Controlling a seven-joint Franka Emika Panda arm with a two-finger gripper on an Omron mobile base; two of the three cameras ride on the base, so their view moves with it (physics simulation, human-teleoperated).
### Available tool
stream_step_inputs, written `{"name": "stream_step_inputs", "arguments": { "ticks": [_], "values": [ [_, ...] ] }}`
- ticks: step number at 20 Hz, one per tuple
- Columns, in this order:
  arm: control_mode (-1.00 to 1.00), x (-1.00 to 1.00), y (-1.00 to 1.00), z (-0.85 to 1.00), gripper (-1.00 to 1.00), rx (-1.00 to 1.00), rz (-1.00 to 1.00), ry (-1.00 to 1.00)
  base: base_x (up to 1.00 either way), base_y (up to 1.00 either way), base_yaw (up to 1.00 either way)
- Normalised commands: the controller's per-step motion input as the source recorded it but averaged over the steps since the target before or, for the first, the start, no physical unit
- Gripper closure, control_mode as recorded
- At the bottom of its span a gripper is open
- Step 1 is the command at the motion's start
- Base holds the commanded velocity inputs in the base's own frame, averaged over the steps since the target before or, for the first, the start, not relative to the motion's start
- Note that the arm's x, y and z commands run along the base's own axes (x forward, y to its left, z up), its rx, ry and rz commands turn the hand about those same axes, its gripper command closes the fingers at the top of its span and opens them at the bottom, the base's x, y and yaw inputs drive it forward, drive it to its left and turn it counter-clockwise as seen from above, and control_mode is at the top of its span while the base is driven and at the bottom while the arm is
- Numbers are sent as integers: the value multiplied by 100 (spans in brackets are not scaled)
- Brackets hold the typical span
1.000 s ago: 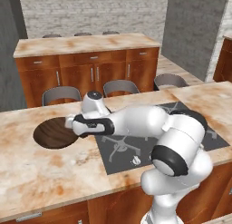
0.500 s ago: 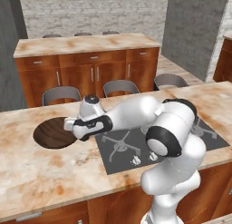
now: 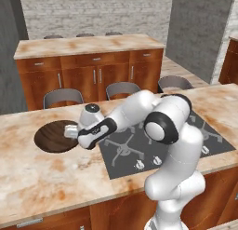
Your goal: Pick the cup and bowl from the counter and place them on the counter next to the sink.
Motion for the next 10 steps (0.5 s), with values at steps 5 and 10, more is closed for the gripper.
{"name": "stream_step_inputs", "arguments": {
  "ticks": [5, 10],
  "values": [
    [-100, 9, 32, -12, -100, 0, 0, 0, 0, 0, 0],
    [-100, 5, 15, -8, -100, 0, 0, 0, 0, 0, 0]
  ]
}}
